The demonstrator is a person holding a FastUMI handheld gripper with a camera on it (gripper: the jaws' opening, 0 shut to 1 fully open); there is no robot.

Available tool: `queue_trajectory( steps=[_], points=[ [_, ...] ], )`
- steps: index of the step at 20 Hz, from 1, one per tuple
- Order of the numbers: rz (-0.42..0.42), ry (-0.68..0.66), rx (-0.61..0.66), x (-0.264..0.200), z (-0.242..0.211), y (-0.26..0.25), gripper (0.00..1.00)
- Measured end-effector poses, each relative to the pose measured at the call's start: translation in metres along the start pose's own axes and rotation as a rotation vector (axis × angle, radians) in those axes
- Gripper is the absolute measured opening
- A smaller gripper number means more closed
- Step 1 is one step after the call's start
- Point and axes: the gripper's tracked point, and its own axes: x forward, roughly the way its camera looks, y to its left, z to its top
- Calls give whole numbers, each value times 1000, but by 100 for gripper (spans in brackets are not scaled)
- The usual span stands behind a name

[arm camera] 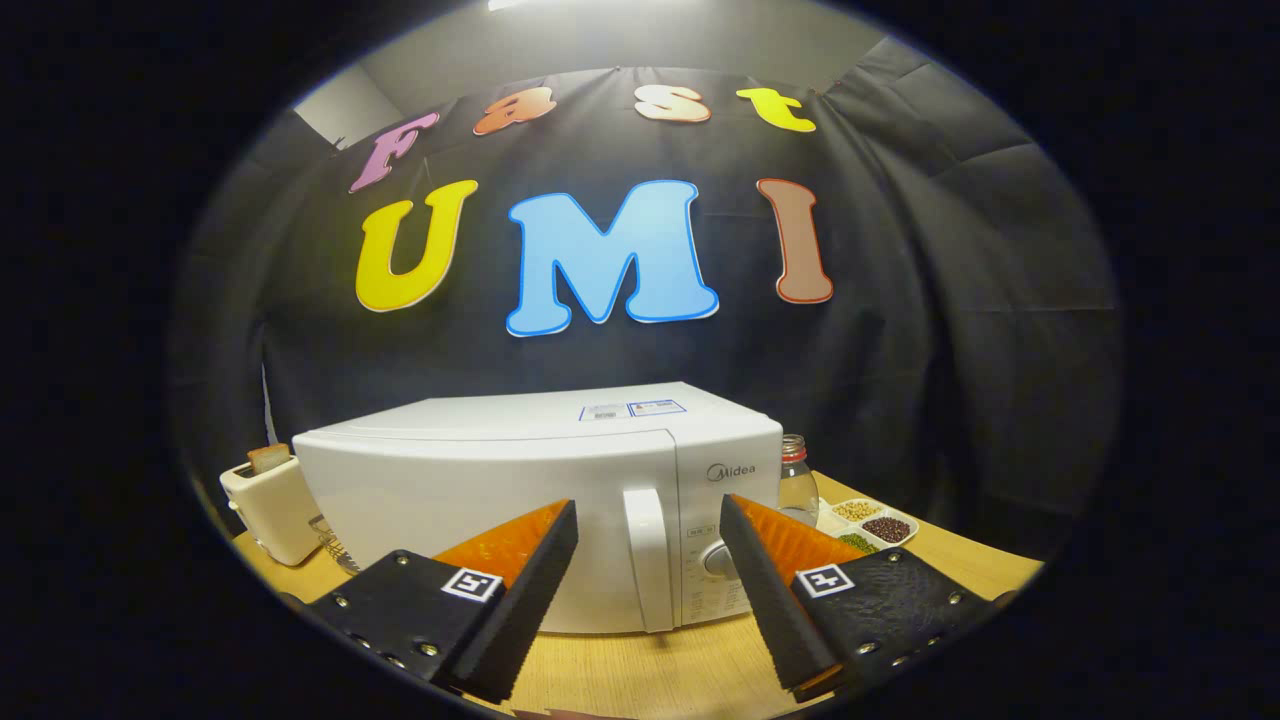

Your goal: Open the microwave, put the food inside, and close the microwave door.

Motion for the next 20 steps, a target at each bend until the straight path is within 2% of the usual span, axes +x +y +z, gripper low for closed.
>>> queue_trajectory(
  steps=[3,4,7,8,10,15,20],
  points=[
    [1,14,-32,18,-16,-1,88],
    [-3,17,-49,22,-20,-2,76],
    [13,32,-70,31,-30,2,74],
    [28,40,-71,31,-32,5,58],
    [8,39,-95,31,-33,3,42],
    [9,92,-48,29,-35,3,14],
    [25,110,-22,25,-36,2,14]
  ],
)
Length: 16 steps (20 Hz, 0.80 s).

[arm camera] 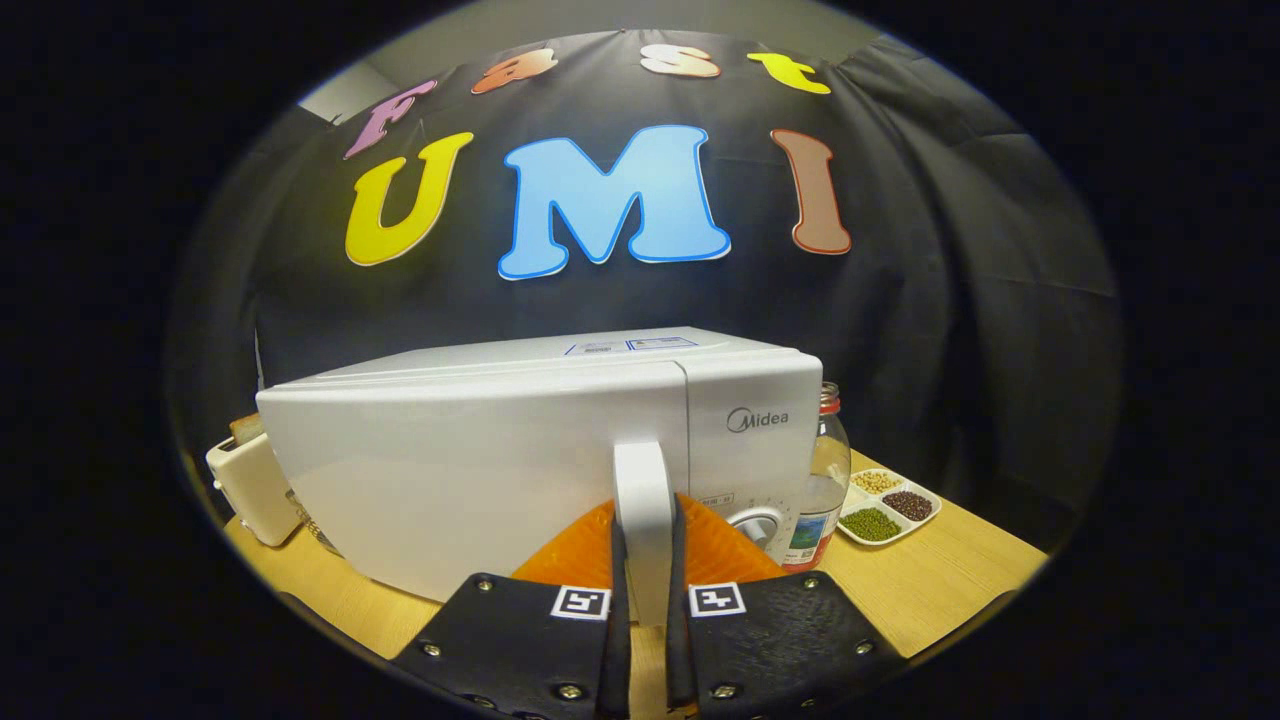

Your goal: Open the microwave, put the food inside, and close the microwave door.

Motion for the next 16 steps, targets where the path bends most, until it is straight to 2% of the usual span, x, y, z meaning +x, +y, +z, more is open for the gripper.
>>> queue_trajectory(
  steps=[5,8,16],
  points=[
    [22,-2,18,-5,-1,1,14],
    [7,-29,-61,-20,-3,2,14],
    [21,-12,-64,-105,-20,22,14]
  ],
)
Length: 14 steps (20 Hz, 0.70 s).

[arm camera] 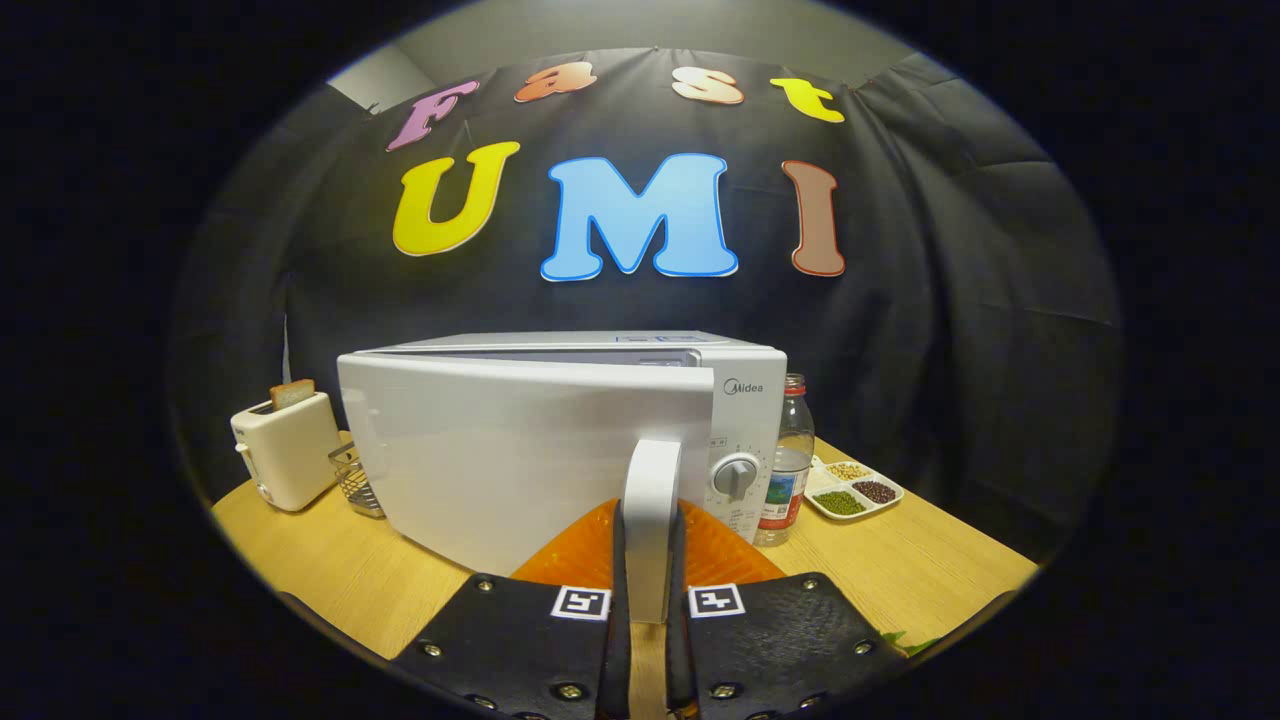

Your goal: Open the microwave, put the food inside, and close the microwave door.

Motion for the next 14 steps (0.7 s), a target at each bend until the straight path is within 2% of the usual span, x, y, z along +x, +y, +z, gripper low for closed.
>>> queue_trajectory(
  steps=[7,14],
  points=[
    [76,0,20,-70,-12,47,14],
    [211,-42,22,-137,-23,131,13]
  ],
)
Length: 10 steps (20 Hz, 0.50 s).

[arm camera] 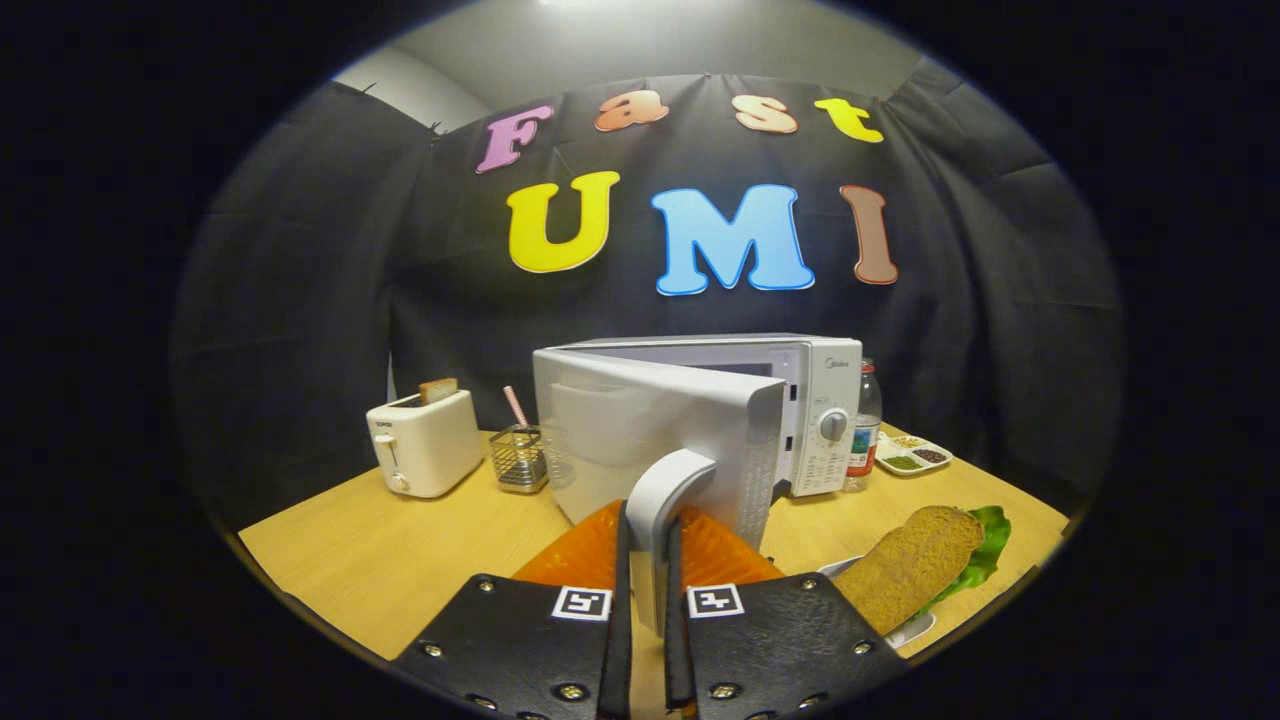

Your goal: Open the microwave, put the food inside, and close the microwave door.

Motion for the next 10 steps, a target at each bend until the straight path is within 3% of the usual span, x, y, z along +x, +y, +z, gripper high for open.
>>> queue_trajectory(
  steps=[4,10],
  points=[
    [68,-5,26,-14,-4,56,13],
    [-33,-42,-54,-18,-12,117,13]
  ],
)
